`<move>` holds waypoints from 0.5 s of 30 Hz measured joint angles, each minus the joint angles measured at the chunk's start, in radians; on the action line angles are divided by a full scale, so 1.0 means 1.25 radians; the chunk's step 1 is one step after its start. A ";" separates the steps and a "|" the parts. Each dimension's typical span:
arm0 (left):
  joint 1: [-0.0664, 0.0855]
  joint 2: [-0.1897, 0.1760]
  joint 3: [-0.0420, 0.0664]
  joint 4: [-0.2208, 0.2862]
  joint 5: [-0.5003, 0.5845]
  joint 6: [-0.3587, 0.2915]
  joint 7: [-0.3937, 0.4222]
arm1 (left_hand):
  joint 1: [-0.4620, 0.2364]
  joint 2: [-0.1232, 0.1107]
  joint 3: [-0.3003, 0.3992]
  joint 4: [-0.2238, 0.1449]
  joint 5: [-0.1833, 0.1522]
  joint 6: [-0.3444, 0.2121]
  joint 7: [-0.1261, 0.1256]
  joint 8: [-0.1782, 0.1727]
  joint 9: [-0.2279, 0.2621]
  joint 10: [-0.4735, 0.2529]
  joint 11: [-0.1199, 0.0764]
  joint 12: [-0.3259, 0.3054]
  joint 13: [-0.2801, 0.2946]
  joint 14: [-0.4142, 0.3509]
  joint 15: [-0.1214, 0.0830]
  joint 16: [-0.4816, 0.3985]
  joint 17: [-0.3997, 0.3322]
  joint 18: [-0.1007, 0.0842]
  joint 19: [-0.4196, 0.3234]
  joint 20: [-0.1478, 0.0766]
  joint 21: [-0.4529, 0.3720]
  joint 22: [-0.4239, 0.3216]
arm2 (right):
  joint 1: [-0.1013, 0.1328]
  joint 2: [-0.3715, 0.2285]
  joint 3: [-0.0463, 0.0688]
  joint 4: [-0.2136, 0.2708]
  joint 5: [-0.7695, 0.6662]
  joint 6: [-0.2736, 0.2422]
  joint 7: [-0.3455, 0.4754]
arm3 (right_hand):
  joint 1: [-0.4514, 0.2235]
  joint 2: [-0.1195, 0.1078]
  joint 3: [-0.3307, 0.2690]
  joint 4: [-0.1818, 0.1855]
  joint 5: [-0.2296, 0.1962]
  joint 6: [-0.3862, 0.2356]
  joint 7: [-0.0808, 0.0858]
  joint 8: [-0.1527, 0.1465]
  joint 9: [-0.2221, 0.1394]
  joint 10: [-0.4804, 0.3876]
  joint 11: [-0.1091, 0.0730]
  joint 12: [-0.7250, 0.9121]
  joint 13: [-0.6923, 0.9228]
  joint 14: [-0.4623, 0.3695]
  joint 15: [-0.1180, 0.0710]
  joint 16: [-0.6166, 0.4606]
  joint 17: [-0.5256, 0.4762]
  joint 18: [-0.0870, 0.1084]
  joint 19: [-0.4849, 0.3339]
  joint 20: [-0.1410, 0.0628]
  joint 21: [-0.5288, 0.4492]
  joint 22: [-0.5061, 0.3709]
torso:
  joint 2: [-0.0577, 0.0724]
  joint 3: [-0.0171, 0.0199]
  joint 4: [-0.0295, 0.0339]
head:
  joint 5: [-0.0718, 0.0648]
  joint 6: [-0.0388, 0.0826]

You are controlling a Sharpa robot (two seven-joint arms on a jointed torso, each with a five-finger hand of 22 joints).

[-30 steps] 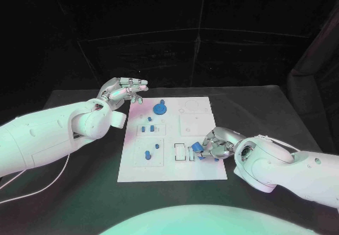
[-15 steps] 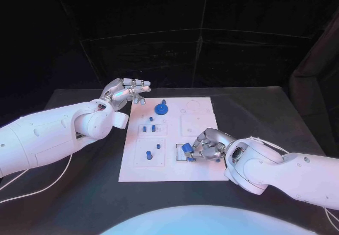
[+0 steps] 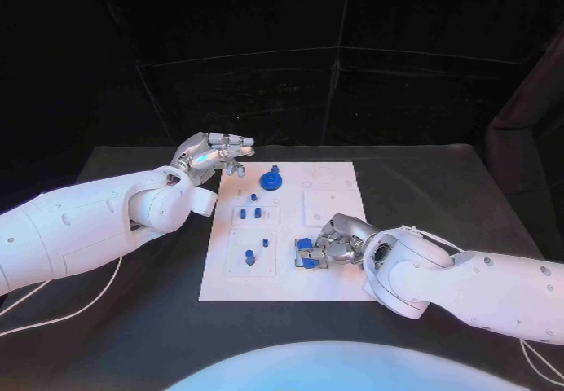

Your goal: Assemble the parts on the task board

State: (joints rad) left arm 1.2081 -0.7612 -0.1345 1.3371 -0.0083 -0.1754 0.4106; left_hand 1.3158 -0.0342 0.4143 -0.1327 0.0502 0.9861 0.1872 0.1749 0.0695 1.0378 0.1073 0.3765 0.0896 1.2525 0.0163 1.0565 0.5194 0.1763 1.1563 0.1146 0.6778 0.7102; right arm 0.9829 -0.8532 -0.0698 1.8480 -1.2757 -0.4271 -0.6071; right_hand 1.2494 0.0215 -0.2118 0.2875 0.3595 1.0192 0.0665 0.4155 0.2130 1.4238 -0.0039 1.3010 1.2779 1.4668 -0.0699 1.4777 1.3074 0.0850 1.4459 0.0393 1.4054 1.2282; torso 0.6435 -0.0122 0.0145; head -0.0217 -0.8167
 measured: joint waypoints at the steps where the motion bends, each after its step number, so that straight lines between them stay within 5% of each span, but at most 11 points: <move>1: 0.000 0.000 0.000 0.000 0.000 0.000 0.000 | 0.000 0.000 0.000 0.000 0.000 0.000 0.000 0.000 0.000 0.000 0.000 0.000 0.000 0.000 0.000 0.000 0.000 0.000 0.000 0.000 0.000 0.000 | 0.000 0.002 0.000 -0.002 -0.001 0.000 -0.002 | -0.003 0.003 -0.005 0.000 -0.017 0.001 -0.001 0.003 0.003 0.000 0.000 -0.002 0.000 0.000 0.000 0.000 0.000 0.000 0.001 -0.001 0.000 0.000 | 0.000 0.0000 0.0000 | 0.000 0.000; 6: 0.000 0.000 0.000 0.000 0.000 0.001 0.000 | 0.000 0.000 0.000 0.000 0.000 0.000 0.000 0.000 0.000 0.000 0.000 0.000 0.000 0.000 0.000 0.000 0.000 0.000 0.000 0.000 0.000 0.000 | -0.001 0.008 -0.001 -0.010 -0.006 0.000 -0.011 | -0.044 -0.002 -0.036 0.003 -0.145 0.008 -0.007 0.007 0.004 0.000 0.000 -0.008 -0.002 -0.003 -0.003 0.000 0.000 0.000 0.003 -0.003 0.000 0.000 | 0.000 0.0002 0.0000 | 0.000 -0.002; 9: 0.000 0.000 0.000 0.000 0.000 0.001 0.000 | 0.000 0.000 0.000 0.000 0.000 0.000 0.000 0.000 0.000 0.000 0.000 0.000 0.000 0.000 0.000 0.000 0.000 0.000 0.000 0.000 0.000 0.000 | -0.001 0.011 -0.001 -0.012 -0.009 0.000 -0.013 | -0.070 -0.024 -0.043 0.004 -0.212 0.008 -0.007 0.007 0.005 -0.003 -0.003 -0.017 -0.003 -0.003 -0.003 -0.004 0.000 0.000 0.003 -0.003 0.000 -0.002 | 0.000 0.0005 -0.0005 | 0.001 -0.002; 15: 0.000 0.000 0.000 0.000 0.000 0.001 0.000 | 0.000 0.000 0.000 0.000 0.000 0.000 0.000 0.000 0.000 0.000 0.000 0.000 0.000 0.000 0.000 0.000 0.000 0.000 0.000 0.000 0.000 0.000 | -0.001 0.012 -0.001 -0.013 -0.019 0.000 -0.015 | -0.141 -0.095 -0.014 0.008 -0.245 -0.001 0.001 0.002 0.005 -0.006 -0.005 -0.040 -0.019 -0.003 -0.003 -0.011 0.000 0.000 0.000 -0.006 0.000 -0.009 | 0.000 0.0006 -0.0008 | -0.001 -0.001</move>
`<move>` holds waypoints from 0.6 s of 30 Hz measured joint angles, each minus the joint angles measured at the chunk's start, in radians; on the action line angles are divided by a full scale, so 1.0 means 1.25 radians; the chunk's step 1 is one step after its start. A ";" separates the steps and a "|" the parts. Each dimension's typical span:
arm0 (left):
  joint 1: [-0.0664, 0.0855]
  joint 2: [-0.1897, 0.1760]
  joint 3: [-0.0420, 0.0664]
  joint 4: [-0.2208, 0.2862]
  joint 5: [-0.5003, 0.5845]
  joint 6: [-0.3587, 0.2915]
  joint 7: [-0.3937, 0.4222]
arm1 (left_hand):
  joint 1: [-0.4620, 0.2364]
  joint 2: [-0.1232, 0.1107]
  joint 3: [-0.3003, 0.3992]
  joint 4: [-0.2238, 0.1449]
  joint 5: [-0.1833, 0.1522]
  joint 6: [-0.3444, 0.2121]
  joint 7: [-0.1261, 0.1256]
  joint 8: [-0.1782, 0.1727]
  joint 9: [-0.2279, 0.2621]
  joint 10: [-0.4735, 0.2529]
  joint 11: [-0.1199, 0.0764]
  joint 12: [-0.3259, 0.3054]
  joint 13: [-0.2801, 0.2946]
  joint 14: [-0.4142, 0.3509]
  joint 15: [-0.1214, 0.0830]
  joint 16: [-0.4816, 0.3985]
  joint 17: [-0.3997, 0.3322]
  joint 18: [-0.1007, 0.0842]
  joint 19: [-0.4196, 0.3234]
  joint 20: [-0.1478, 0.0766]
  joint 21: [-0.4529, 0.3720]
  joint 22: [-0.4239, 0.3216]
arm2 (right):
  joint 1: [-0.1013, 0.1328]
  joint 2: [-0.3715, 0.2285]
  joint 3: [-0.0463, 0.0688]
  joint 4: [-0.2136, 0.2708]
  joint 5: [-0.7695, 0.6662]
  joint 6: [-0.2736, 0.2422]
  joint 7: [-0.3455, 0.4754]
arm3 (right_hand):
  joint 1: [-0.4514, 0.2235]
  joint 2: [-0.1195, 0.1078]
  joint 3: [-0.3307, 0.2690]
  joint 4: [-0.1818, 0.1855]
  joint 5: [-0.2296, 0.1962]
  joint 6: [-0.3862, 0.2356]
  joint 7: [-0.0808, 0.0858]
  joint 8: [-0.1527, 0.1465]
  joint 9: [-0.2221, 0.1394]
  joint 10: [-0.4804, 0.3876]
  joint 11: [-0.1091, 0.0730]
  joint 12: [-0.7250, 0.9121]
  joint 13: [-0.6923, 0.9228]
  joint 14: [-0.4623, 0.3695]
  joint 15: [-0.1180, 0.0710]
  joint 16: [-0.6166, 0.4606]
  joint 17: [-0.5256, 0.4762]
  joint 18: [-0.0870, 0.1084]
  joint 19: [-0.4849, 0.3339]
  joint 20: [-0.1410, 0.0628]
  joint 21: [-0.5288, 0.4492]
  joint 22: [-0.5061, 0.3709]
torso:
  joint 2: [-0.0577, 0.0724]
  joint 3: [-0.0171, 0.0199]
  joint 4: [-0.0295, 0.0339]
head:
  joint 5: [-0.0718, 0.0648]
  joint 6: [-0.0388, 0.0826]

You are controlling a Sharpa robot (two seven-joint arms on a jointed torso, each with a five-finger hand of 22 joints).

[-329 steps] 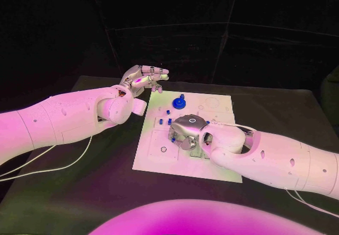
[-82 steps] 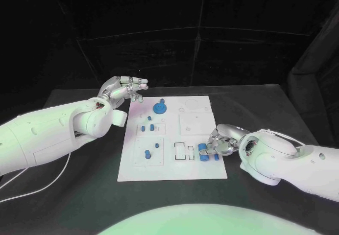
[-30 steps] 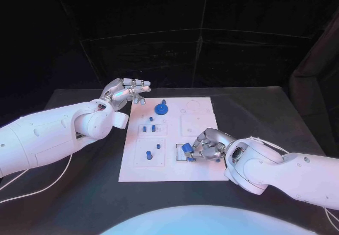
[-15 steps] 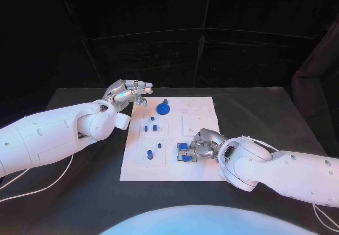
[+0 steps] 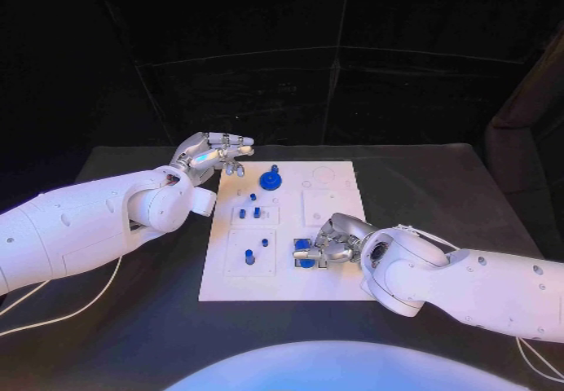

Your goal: Assemble the parts on the task board

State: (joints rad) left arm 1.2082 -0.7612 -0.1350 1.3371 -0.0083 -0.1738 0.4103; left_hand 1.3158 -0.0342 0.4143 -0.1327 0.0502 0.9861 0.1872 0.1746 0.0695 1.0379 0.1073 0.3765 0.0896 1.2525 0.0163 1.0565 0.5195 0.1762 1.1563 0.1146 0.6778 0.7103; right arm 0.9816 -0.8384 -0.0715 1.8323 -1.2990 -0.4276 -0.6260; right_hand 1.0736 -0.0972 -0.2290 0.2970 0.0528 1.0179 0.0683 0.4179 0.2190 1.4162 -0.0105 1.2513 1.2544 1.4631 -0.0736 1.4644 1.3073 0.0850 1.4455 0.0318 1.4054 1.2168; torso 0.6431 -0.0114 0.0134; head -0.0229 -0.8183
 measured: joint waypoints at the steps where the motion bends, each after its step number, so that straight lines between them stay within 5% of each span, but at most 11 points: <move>1: 0.000 0.000 0.000 0.000 0.000 0.000 0.000 | 0.000 0.000 0.000 0.000 0.000 0.000 0.000 0.000 0.000 0.000 0.000 0.000 0.000 0.000 0.000 0.000 0.000 0.000 0.000 0.000 0.000 0.000 | 0.000 -0.001 0.000 0.001 -0.003 0.000 0.000 | -0.009 -0.009 0.010 0.000 0.000 -0.003 0.003 0.000 0.000 -0.003 0.003 -0.003 -0.003 0.000 0.000 -0.002 0.000 0.000 0.000 0.000 0.000 0.000 | 0.000 0.0000 0.0000 | 0.000 0.000; 9: 0.000 -0.001 0.000 0.000 0.000 0.001 0.000 | 0.000 0.000 0.000 0.000 0.000 0.000 0.000 0.000 0.000 0.000 0.000 0.000 0.000 0.000 0.000 0.000 0.000 0.000 0.000 0.000 0.000 -0.001 | 0.000 -0.014 0.000 0.020 -0.023 0.001 0.010 | 0.109 0.001 0.061 -0.022 0.004 -0.003 0.003 0.000 0.006 -0.004 0.004 -0.004 0.004 0.000 0.000 -0.003 0.000 0.000 0.000 0.000 0.000 0.011 | 0.000 0.0005 0.0002 | 0.000 -0.002; 18: 0.000 -0.002 0.000 0.000 0.000 0.001 -0.001 | 0.000 0.000 0.000 0.000 0.000 0.000 0.000 0.000 0.000 0.000 0.000 0.000 0.000 0.000 0.000 0.000 0.000 0.000 0.000 0.000 0.000 -0.001 | 0.000 -0.023 0.000 0.034 -0.031 -0.006 0.034 | 0.077 0.013 0.044 -0.004 0.004 -0.001 0.001 0.004 0.009 -0.001 0.001 0.000 0.013 0.000 0.000 0.000 0.000 0.000 0.000 0.000 0.000 0.020 | 0.000 0.0005 0.0003 | 0.001 -0.001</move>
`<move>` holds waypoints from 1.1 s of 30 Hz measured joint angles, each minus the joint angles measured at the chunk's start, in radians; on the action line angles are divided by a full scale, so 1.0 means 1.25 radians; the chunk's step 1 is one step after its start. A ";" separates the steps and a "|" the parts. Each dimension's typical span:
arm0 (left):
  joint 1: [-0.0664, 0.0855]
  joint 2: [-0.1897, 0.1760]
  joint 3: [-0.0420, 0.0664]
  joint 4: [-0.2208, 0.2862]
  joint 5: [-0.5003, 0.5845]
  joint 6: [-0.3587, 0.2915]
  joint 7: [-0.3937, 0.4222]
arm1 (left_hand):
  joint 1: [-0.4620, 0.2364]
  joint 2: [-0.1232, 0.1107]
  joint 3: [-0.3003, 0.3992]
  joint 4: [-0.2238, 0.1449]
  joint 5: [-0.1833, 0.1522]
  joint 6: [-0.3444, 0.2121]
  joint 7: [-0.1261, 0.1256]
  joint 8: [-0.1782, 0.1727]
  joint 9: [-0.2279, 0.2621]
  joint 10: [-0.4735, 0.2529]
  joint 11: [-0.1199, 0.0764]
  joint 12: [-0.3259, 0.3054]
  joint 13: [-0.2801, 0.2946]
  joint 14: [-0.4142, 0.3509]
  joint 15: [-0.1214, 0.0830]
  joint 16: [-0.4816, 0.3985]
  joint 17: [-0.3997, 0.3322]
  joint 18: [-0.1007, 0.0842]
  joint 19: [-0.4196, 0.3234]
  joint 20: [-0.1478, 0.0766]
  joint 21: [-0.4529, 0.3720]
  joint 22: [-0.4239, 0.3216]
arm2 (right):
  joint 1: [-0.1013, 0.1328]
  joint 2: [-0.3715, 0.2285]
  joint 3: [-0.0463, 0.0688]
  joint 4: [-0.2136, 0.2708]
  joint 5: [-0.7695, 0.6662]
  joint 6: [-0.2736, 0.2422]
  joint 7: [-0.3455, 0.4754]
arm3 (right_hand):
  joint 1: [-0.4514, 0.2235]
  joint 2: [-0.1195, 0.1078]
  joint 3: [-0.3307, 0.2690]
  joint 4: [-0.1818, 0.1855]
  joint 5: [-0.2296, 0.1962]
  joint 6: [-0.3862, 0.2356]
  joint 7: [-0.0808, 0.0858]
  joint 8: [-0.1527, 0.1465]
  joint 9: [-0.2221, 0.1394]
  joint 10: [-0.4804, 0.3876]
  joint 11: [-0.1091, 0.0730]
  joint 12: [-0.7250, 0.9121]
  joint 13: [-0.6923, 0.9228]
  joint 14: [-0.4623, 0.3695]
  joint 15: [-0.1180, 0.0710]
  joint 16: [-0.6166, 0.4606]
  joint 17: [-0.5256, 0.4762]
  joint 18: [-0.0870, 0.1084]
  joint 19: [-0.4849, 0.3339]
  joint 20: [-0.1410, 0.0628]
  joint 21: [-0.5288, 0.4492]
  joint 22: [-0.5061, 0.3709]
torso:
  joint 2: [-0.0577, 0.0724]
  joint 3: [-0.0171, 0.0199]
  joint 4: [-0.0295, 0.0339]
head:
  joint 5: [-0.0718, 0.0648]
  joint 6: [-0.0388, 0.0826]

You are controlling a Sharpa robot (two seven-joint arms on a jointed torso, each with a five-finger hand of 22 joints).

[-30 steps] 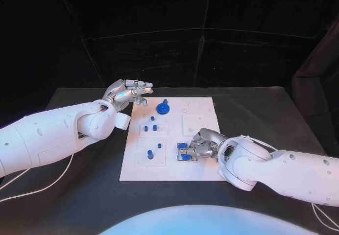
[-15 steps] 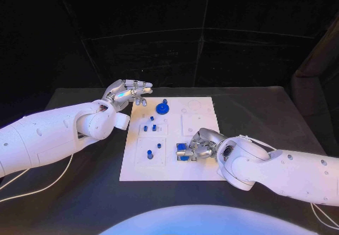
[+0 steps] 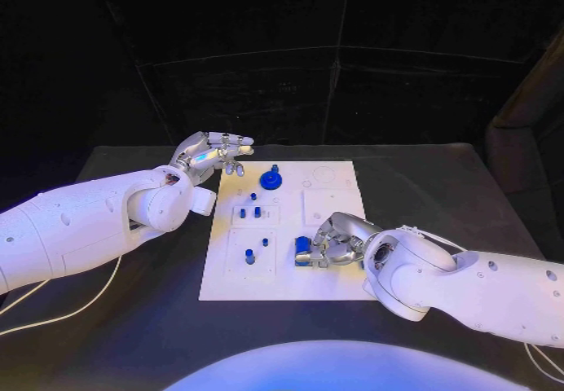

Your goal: Assemble the parts on the task board

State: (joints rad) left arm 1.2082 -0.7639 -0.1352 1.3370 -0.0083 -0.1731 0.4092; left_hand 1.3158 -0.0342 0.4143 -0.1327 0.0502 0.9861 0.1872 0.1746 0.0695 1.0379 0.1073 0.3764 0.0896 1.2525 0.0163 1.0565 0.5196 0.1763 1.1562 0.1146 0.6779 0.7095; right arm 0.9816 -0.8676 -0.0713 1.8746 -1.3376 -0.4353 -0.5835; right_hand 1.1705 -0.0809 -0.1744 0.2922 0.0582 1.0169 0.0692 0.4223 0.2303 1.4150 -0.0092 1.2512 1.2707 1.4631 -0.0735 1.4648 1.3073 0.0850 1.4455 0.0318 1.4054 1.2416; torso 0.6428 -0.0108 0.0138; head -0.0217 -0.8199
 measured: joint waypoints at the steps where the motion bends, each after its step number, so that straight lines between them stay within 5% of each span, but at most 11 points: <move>1: 0.000 0.000 0.000 0.000 0.000 0.000 0.000 | 0.000 0.000 0.000 0.000 0.000 0.000 0.000 0.000 0.000 0.000 0.000 0.000 0.000 0.000 0.000 0.000 0.000 0.000 0.000 0.000 0.000 0.000 | 0.000 -0.001 0.000 0.001 0.000 -0.001 0.002 | -0.002 0.002 0.000 0.000 0.001 0.001 -0.001 0.001 0.001 0.000 0.000 0.000 0.001 0.000 0.000 0.000 0.000 0.000 0.000 0.000 0.000 0.000 | 0.000 0.0000 0.0002 | 0.000 0.000; 10: 0.000 0.000 0.000 0.000 0.000 0.000 -0.001 | 0.000 0.000 0.000 0.000 0.000 -0.003 -0.003 0.000 0.000 0.000 0.000 0.005 0.001 -0.003 0.003 0.000 -0.002 0.000 0.000 0.000 0.000 0.000 | 0.000 -0.009 0.000 0.004 0.002 -0.006 0.021 | 0.040 0.046 0.011 -0.011 0.023 0.007 -0.007 0.010 0.005 0.003 -0.003 0.000 0.006 0.003 -0.003 0.004 0.001 0.000 0.003 -0.003 0.003 0.003 | 0.000 -0.0009 0.0013 | 0.000 -0.001; 14: 0.000 0.000 0.000 0.000 0.000 0.000 -0.001 | 0.000 0.000 0.000 0.000 0.000 -0.003 -0.003 0.000 0.000 0.000 0.000 0.005 0.001 -0.003 0.003 0.000 -0.002 0.000 0.000 0.000 0.000 0.000 | 0.000 -0.009 0.000 0.004 0.003 -0.004 0.026 | 0.063 0.052 0.010 -0.021 0.023 0.007 -0.007 0.010 0.006 0.006 -0.006 0.000 0.007 0.003 -0.003 0.004 0.001 0.000 0.003 -0.003 0.003 0.004 | 0.000 -0.0012 0.0017 | 0.000 -0.002; 20: 0.000 -0.001 0.000 0.000 0.000 0.000 -0.001 | 0.000 0.000 0.000 0.000 0.000 -0.003 -0.003 0.000 0.000 0.000 0.000 0.005 0.001 -0.003 0.003 0.000 -0.002 0.000 0.000 0.000 0.000 0.000 | 0.000 -0.006 0.000 -0.004 0.004 -0.001 0.030 | 0.124 0.069 0.026 -0.062 0.046 0.013 -0.013 0.015 0.009 0.006 -0.006 0.003 0.015 0.003 -0.003 0.005 0.000 -0.001 0.003 -0.003 0.003 0.006 | 0.000 -0.0018 0.0023 | 0.000 -0.003; 23: 0.000 -0.001 0.000 0.000 0.000 0.000 -0.001 | 0.000 0.000 0.000 0.000 0.000 -0.003 -0.003 0.003 0.000 0.000 0.000 0.005 0.001 -0.003 0.003 0.000 -0.002 0.000 0.000 0.000 0.000 0.000 | 0.000 -0.002 0.001 -0.007 0.001 0.000 0.031 | 0.143 0.076 0.038 -0.080 0.038 0.019 -0.014 0.015 0.011 0.007 -0.007 0.006 0.019 0.002 -0.007 0.007 0.000 -0.013 0.006 -0.006 0.003 0.006 | 0.000 -0.0019 0.0025 | 0.000 -0.004; 33: 0.000 -0.001 0.000 -0.001 0.000 0.000 -0.003 | 0.000 0.000 0.000 0.000 0.000 -0.003 -0.003 0.003 0.000 0.000 0.000 0.005 0.001 -0.003 0.003 0.000 -0.002 0.000 0.000 0.000 0.000 0.000 | 0.002 -0.001 0.002 -0.011 -0.007 0.009 0.040 | 0.150 0.069 0.042 -0.095 0.032 0.019 -0.014 0.015 0.012 0.009 -0.009 0.009 0.019 0.003 -0.009 0.007 0.000 -0.013 0.006 -0.006 0.003 0.009 | 0.000 -0.0018 0.0028 | 0.002 -0.006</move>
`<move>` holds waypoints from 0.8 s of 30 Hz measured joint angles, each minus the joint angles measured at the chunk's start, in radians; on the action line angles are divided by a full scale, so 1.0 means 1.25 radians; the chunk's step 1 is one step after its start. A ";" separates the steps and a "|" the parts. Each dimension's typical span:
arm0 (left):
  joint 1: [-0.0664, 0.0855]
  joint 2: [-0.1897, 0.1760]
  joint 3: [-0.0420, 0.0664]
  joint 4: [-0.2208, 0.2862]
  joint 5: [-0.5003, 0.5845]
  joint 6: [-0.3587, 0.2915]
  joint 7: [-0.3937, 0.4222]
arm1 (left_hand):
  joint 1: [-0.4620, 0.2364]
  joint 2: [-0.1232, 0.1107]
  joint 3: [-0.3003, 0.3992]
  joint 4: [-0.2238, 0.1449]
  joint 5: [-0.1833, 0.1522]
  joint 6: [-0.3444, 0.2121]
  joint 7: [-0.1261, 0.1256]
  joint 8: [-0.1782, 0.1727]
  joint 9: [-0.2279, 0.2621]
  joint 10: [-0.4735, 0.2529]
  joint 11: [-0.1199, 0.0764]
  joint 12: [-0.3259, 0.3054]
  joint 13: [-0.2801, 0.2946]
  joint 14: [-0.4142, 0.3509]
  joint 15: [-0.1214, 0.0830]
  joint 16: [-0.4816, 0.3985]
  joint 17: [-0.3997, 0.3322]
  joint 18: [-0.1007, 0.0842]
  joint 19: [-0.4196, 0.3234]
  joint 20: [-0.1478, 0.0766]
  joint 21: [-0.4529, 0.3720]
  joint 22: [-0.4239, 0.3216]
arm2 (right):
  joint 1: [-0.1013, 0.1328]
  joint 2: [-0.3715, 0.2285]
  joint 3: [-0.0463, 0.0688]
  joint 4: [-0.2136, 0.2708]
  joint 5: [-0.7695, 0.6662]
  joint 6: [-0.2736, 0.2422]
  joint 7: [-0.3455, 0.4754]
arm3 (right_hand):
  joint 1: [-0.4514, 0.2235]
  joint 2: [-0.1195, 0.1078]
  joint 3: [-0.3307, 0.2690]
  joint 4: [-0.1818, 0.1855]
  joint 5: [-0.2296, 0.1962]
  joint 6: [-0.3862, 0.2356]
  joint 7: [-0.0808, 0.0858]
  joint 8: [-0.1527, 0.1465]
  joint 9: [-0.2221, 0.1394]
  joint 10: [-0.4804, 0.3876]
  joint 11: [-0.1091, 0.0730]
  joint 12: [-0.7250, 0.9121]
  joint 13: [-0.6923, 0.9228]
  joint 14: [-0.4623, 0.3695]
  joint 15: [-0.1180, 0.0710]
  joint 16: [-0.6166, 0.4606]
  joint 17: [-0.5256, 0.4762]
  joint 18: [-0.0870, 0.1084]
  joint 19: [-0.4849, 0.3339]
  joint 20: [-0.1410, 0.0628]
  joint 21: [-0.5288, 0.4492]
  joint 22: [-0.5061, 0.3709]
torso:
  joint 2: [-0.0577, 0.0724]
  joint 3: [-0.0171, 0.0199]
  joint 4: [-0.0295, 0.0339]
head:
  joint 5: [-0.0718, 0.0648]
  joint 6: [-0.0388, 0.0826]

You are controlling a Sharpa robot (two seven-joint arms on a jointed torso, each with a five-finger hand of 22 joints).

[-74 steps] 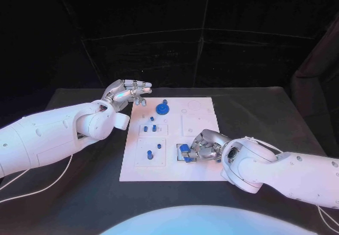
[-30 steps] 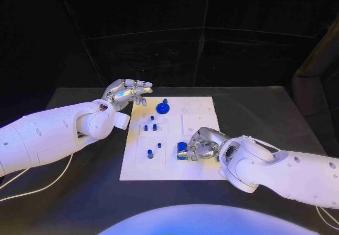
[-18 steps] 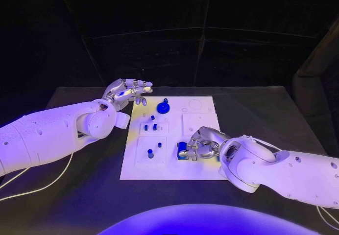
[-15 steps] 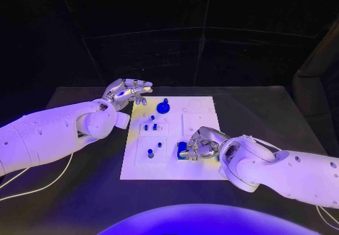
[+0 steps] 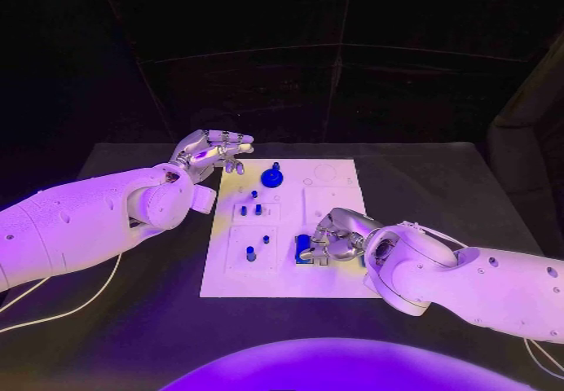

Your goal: Assemble the parts on the task board

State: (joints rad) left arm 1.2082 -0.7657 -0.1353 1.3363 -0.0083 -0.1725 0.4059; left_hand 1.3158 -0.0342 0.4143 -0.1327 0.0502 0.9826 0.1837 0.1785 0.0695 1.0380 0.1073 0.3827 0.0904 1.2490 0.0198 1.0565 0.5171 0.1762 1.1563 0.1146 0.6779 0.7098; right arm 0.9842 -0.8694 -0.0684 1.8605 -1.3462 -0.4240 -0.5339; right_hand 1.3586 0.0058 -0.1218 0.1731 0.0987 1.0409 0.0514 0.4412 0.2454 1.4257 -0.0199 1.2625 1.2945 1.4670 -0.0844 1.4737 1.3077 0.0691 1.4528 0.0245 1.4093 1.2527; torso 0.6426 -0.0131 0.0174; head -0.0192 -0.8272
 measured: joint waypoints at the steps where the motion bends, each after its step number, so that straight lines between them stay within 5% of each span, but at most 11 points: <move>1: 0.000 0.000 0.000 0.000 0.000 0.000 0.000 | 0.000 0.000 0.000 0.000 0.000 0.000 0.000 0.000 0.000 0.000 0.000 0.000 0.000 0.000 0.000 0.000 0.000 0.000 0.000 0.000 0.000 0.000 | 0.000 -0.001 0.000 0.000 0.000 0.001 0.001 | 0.000 0.000 0.000 0.000 0.000 0.000 0.000 0.000 0.000 0.000 0.000 0.000 0.000 0.000 0.000 0.000 0.000 0.000 0.000 0.000 0.000 0.000 | 0.000 0.0002 -0.0002 | 0.000 0.000; 12: 0.000 -0.002 0.000 0.000 0.000 0.000 -0.002 | 0.000 0.000 0.000 0.000 0.000 0.000 0.000 0.000 0.000 0.000 0.000 0.000 0.000 0.000 0.000 0.000 0.000 0.000 0.000 0.000 0.000 0.000 | -0.002 -0.015 -0.002 0.003 0.004 0.028 0.009 | 0.020 0.020 -0.002 -0.009 -0.007 0.000 0.000 0.000 0.000 0.000 0.000 -0.006 0.054 0.000 0.000 0.003 0.000 0.000 0.000 0.000 0.003 0.004 | 0.000 0.0008 -0.0015 | -0.001 -0.001; 24: 0.000 -0.004 0.000 0.000 0.000 0.001 -0.002 | 0.000 0.000 0.002 -0.002 0.000 0.000 0.000 0.000 0.000 0.000 0.000 0.000 0.000 0.000 0.000 0.000 -0.001 0.000 0.000 0.000 0.000 0.000 | -0.002 -0.022 -0.002 0.001 0.006 0.046 0.012 | 0.025 0.019 -0.005 -0.012 -0.011 0.000 0.000 0.000 0.000 0.000 0.000 -0.006 0.077 0.000 0.001 0.003 0.000 0.000 0.000 0.000 0.003 0.006 | 0.000 0.0005 -0.0012 | -0.003 -0.002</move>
State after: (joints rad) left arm 1.2081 -0.7709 -0.1358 1.3368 -0.0083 -0.1717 0.4030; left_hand 1.3158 -0.0342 0.4171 -0.1354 0.0502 0.9826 0.1837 0.1785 0.0695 1.0379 0.1073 0.3827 0.0903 1.2490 0.0198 1.0565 0.5153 0.1762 1.1562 0.1146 0.6779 0.7099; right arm 0.9817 -0.8973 -0.0713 1.8618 -1.3383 -0.3667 -0.5186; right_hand 1.3900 0.0295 -0.1287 0.1580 0.0848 1.0408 0.0514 0.4412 0.2450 1.4257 -0.0198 1.2545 1.3907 1.4669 -0.0837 1.4774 1.3075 0.0694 1.4528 0.0246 1.4133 1.2598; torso 0.6424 -0.0126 0.0159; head -0.0224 -0.8291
